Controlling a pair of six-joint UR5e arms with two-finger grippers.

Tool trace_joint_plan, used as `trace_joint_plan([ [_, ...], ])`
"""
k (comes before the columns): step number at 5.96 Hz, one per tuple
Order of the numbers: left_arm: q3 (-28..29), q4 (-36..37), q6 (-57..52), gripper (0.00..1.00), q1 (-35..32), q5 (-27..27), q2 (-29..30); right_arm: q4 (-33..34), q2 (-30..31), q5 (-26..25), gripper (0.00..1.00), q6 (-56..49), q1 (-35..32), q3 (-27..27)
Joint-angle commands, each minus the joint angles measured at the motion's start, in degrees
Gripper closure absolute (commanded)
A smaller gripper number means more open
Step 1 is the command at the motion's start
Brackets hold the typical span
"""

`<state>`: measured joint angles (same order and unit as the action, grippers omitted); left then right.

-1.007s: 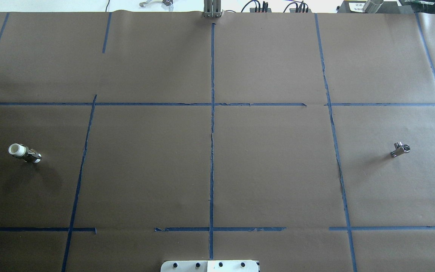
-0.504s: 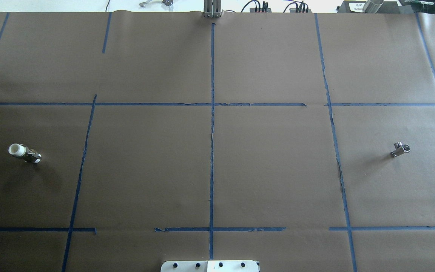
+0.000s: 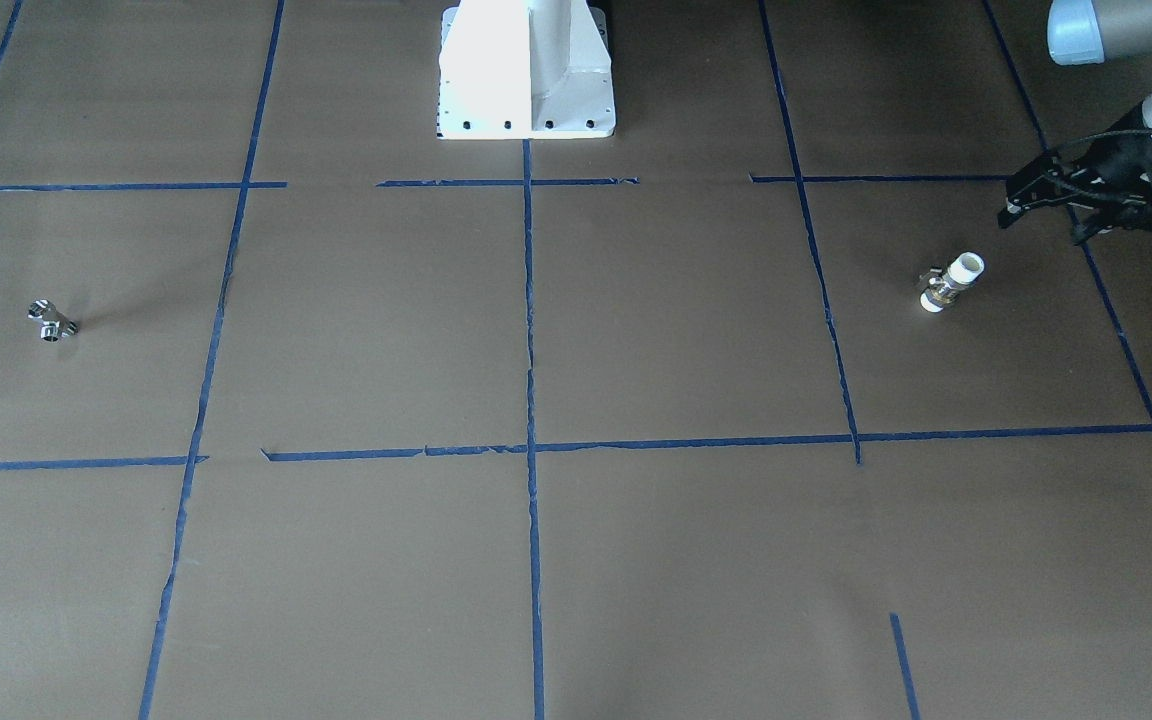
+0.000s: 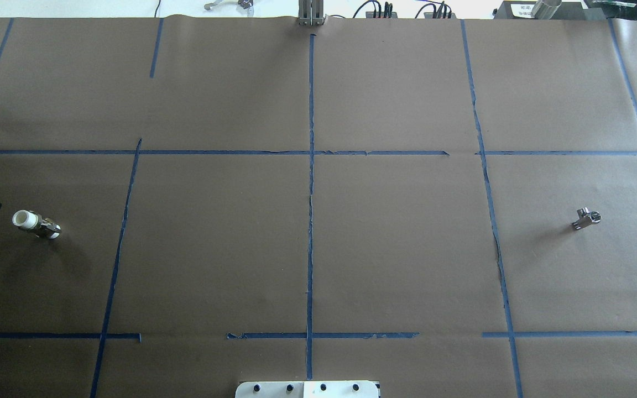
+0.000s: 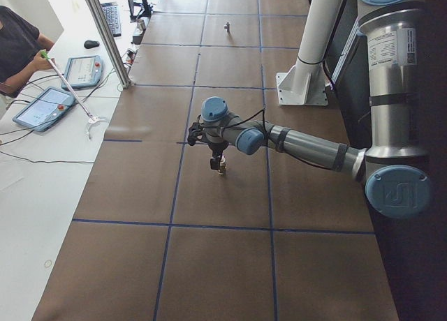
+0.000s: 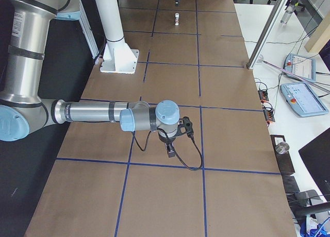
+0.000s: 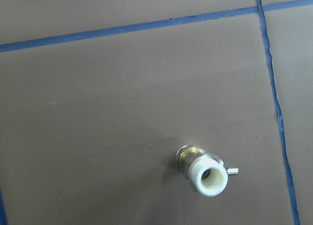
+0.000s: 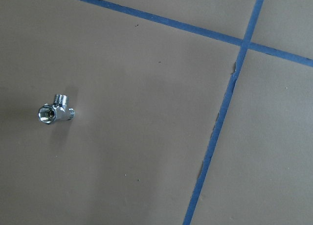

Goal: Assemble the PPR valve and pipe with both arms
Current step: 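Lower the left gripper onto the white PPR fitting and grasp it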

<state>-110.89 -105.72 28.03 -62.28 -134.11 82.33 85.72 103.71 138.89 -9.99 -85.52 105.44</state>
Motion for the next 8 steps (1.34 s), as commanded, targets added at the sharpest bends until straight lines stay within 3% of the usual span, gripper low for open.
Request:
trace_joint_plan([
  [1, 0.7, 0.0, 1.1, 0.0, 5.8, 6.3, 0.5, 0.3, -0.4, 0.6, 0.0, 0.0, 0.1, -0.1],
  [4, 2.9, 0.1, 2.2, 0.0, 9.1, 6.6, 3.3, 0.2, -0.5, 0.7, 0.0, -0.1, 0.0, -0.1],
  [5, 3.7, 0.1, 2.3, 0.05, 9.4, 8.4, 3.8, 0.2, -0.4, 0.7, 0.0, -0.2, 0.0, -0.1],
  [6, 4.1, 0.0, 2.2, 0.12, 9.4, 8.5, 3.8, 0.2, -0.4, 0.7, 0.0, -0.2, 0.0, -0.1],
  [7, 4.0, 0.0, 2.4, 0.36, 9.4, 8.5, 3.8, 0.2, -0.4, 0.7, 0.0, -0.2, 0.0, -0.1],
  [8, 4.1, 0.0, 2.3, 0.41, 9.4, 8.6, 3.9, 0.2, -0.4, 0.7, 0.0, -0.6, 0.0, -0.1],
])
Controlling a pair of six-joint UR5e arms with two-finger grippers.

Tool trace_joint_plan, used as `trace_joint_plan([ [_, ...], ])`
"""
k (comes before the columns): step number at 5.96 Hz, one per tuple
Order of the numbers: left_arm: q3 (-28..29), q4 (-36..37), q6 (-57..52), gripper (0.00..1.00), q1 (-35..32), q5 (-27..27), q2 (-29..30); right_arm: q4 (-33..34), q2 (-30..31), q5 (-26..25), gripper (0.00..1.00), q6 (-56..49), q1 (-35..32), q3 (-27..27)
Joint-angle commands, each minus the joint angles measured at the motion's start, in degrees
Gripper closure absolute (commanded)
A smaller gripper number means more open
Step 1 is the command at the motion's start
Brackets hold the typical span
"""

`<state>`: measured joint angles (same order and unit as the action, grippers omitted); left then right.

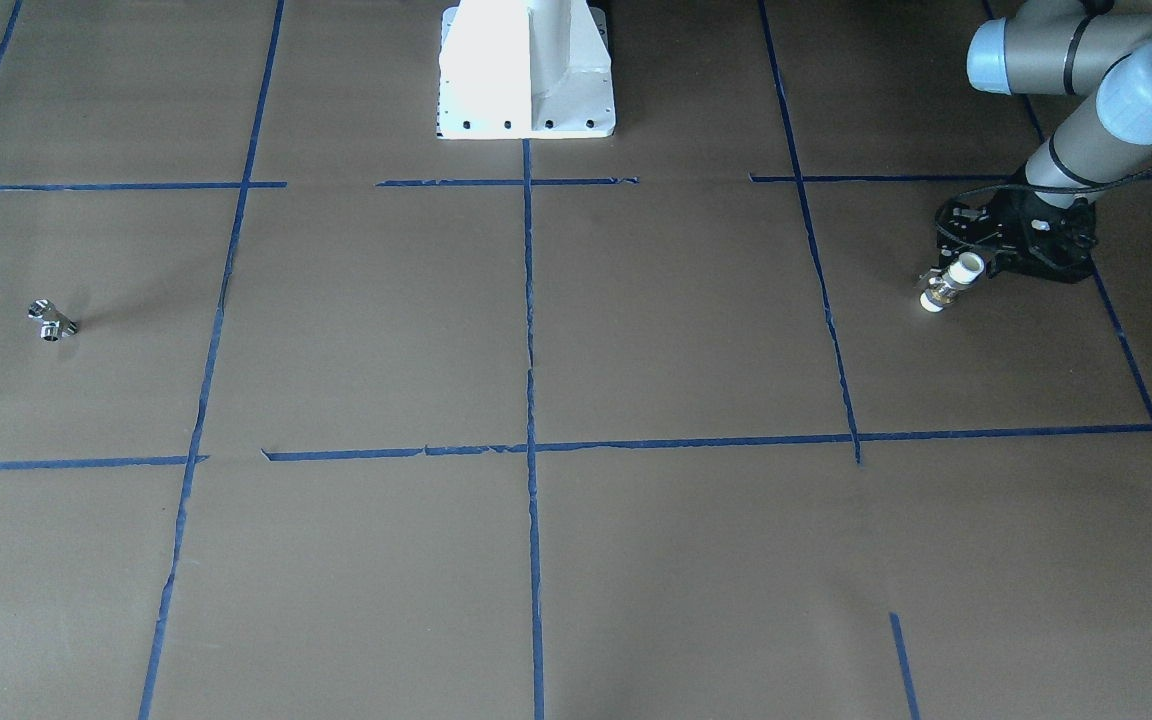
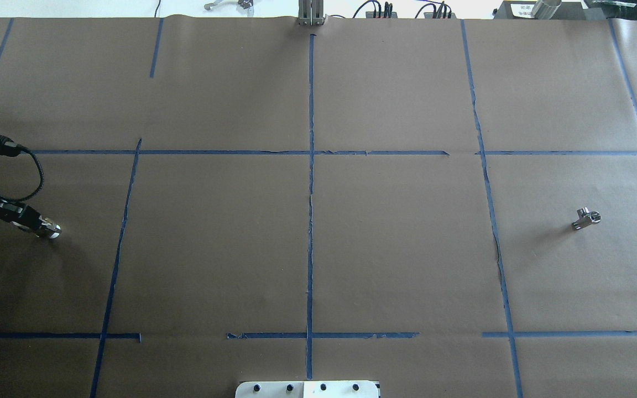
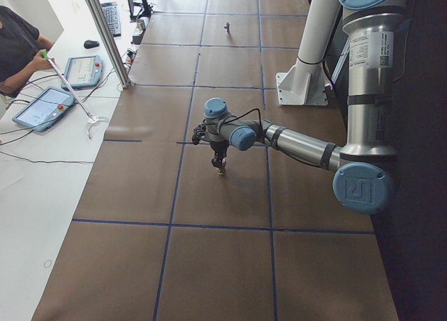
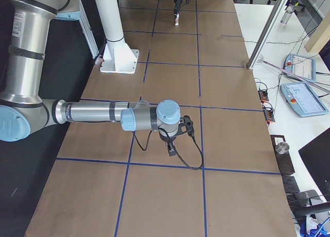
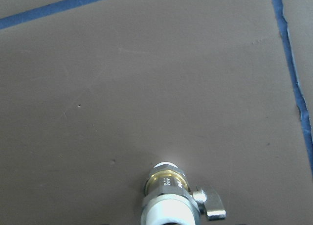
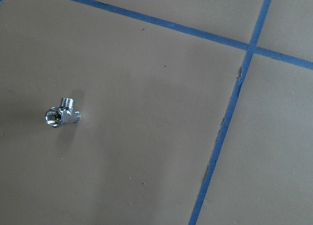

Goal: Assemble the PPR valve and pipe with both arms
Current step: 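Lower the left gripper onto the white PPR fitting and grasp it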

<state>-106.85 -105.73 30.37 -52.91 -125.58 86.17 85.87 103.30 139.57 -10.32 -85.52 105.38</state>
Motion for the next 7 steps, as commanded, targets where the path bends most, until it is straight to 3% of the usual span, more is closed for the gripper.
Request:
trace_joint_plan([
  [1, 0.1, 0.0, -0.1, 0.41, 0.0, 0.1, 0.1, -0.1, 0.1, 0.0, 0.0, -0.4, 0.0, 0.0],
  [3, 0.1, 0.0, -0.1, 0.45, 0.0, 0.2, 0.1, -0.1, 0.2, 0.0, 0.0, -0.4, 0.1, 0.0],
  [4, 0.1, 0.1, -0.1, 0.57, 0.0, 0.4, 0.5, -0.2, 0.2, 0.0, 0.0, -0.4, 0.0, 0.0],
  [6, -0.7, 0.1, 0.5, 1.0, 0.0, 0.3, 1.4, -0.2, 0.3, 0.0, 0.0, -0.4, 0.0, 0.0],
  [7, -1.7, 0.3, 3.4, 1.0, -0.1, 0.0, 2.8, -0.2, 0.3, 0.0, 0.0, -0.3, 0.1, 0.0],
])
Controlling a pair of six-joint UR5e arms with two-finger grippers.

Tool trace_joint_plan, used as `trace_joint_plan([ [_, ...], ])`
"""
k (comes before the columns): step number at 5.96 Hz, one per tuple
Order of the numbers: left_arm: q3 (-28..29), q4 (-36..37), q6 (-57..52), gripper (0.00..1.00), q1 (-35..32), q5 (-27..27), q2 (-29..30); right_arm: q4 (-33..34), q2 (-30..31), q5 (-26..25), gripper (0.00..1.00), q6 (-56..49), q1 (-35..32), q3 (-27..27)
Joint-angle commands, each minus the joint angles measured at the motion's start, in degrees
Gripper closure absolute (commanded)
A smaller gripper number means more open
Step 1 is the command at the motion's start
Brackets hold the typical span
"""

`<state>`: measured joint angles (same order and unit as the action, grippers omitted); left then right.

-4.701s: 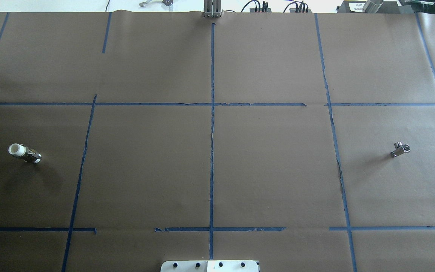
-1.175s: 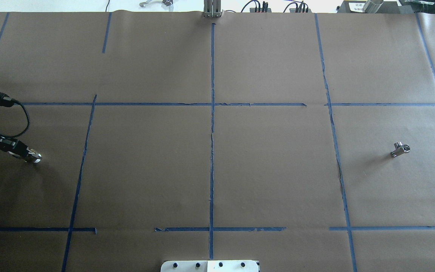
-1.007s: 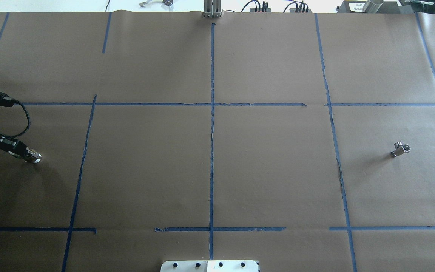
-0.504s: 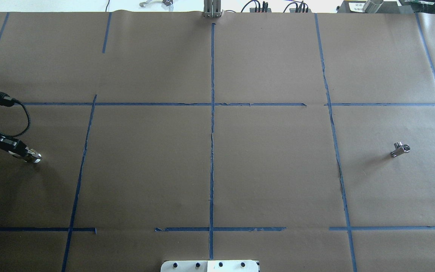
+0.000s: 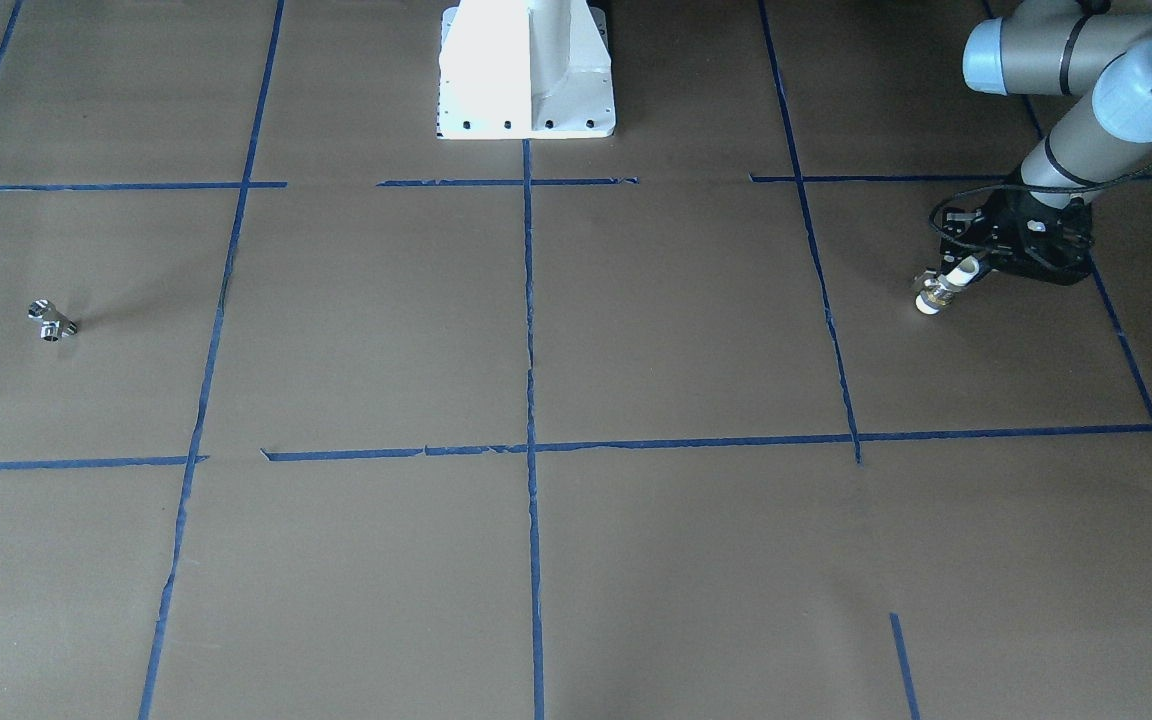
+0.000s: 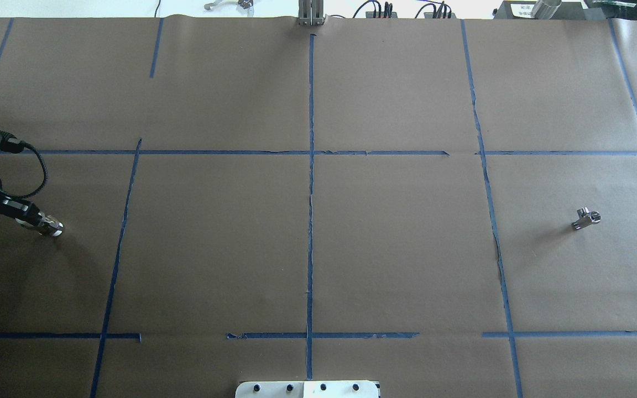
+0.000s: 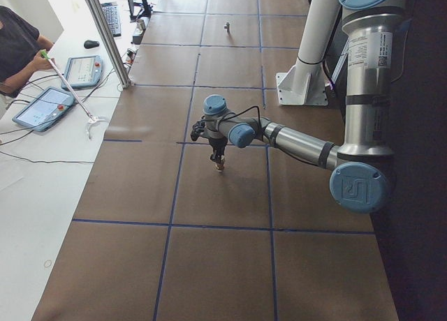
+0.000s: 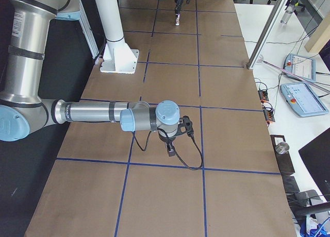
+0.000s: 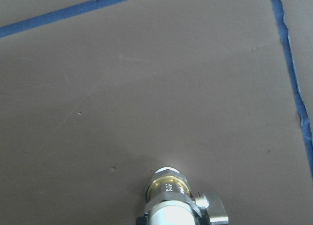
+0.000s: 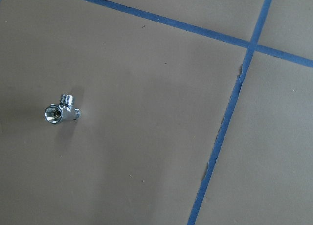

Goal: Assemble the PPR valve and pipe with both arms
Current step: 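Lower the left gripper onto the white PPR fitting and grasp it, then carry the white PPR fitting with the left gripper to the table center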

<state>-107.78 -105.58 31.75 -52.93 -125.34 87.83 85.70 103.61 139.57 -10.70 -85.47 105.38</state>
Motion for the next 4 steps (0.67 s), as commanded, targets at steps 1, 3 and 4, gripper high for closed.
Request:
trace_joint_plan([
  [1, -1.8, 0.7, 10.4, 1.0, 0.1, -0.3, 5.6, 0.0, 0.1, 0.0, 0.0, 0.1, 0.0, 0.1],
  [3, -1.6, 7.9, 26.0, 1.0, 10.7, 0.2, 21.4, 0.0, 0.1, 0.0, 0.0, 0.3, 0.0, 0.2],
  [4, -0.4, 17.8, 30.5, 1.0, 16.0, 5.0, 32.0, 0.1, 0.2, 0.0, 0.0, 0.3, 0.0, 0.1],
])
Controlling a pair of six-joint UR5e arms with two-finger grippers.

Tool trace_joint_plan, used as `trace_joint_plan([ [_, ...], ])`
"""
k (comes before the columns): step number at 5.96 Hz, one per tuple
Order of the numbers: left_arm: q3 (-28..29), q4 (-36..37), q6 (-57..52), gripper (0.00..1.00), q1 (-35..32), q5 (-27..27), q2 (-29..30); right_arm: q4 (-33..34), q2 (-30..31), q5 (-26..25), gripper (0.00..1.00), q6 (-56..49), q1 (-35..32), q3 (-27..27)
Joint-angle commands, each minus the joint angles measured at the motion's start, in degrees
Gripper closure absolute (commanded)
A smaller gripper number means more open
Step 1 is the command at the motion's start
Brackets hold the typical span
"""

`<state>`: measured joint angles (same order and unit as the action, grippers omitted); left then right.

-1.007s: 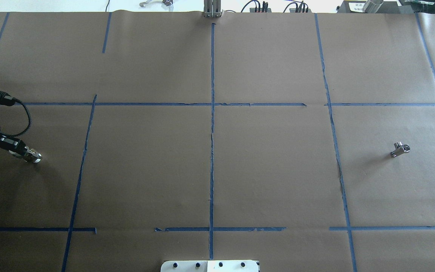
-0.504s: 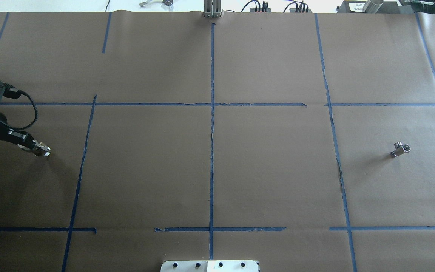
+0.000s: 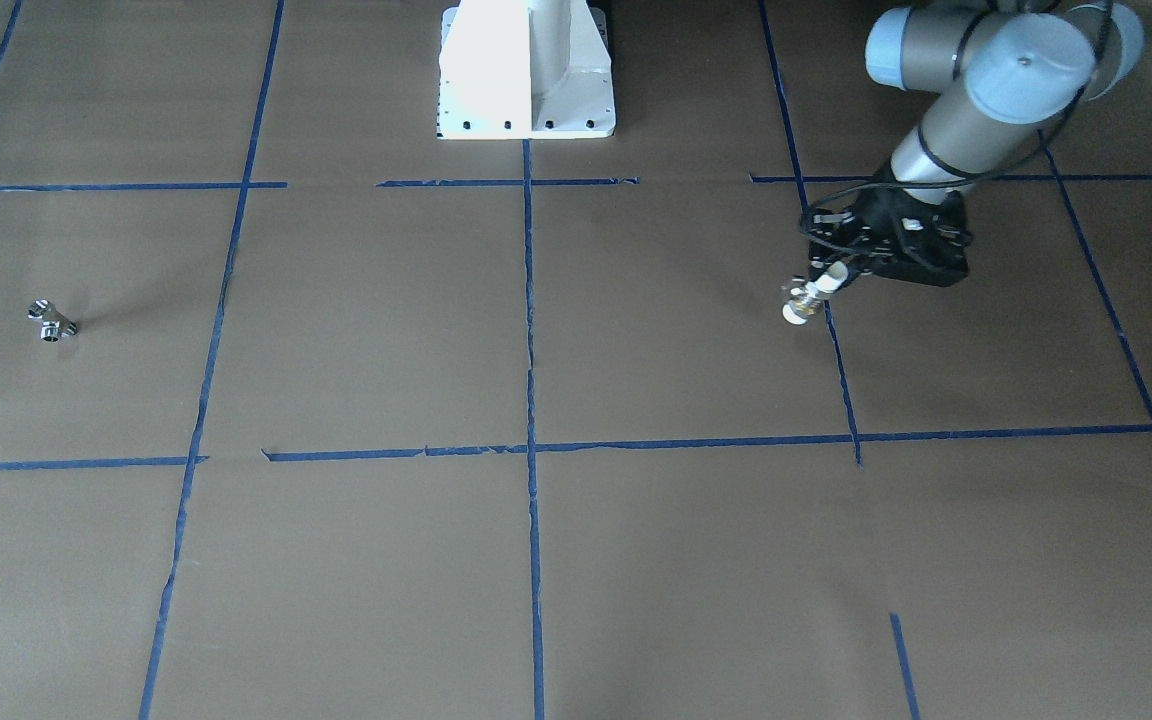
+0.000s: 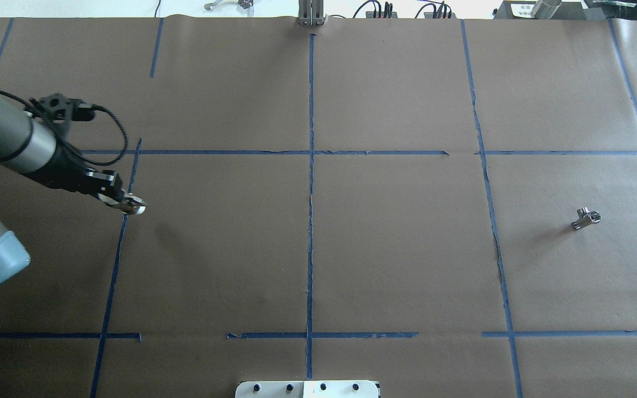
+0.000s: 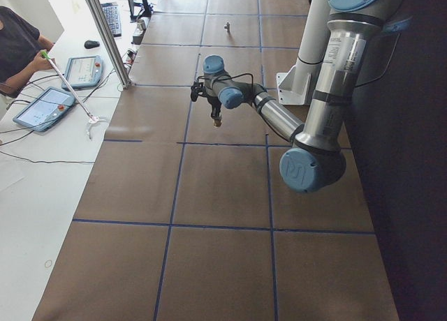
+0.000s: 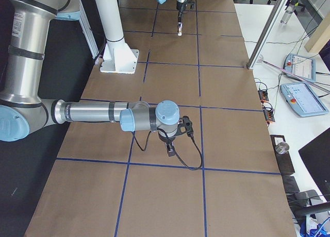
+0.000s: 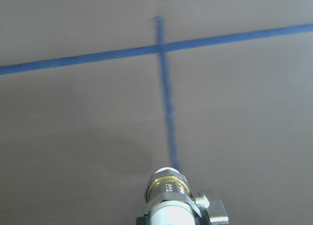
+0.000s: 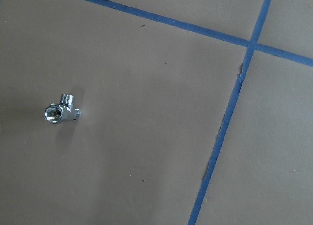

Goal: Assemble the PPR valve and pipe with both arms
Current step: 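Carry the white PPR fitting with the left gripper to the table center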

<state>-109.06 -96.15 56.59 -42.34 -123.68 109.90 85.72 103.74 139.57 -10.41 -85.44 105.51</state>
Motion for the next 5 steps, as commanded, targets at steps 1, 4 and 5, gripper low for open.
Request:
trace_joint_plan([
  [1, 4.5, 10.6, 9.0, 1.0, 9.3, 7.2, 16.7, 0.1, 0.1, 0.1, 0.0, 0.1, 0.0, 0.0],
  [4, 20.3, 10.6, 15.0, 1.0, 14.6, 14.9, 32.3, 0.0, 0.1, 0.1, 0.0, 0.0, 0.8, 0.0],
  [5, 21.2, 10.6, 15.0, 1.0, 14.7, 15.5, 32.3, -0.1, 0.1, 0.1, 0.0, -0.1, 1.0, 0.0],
])
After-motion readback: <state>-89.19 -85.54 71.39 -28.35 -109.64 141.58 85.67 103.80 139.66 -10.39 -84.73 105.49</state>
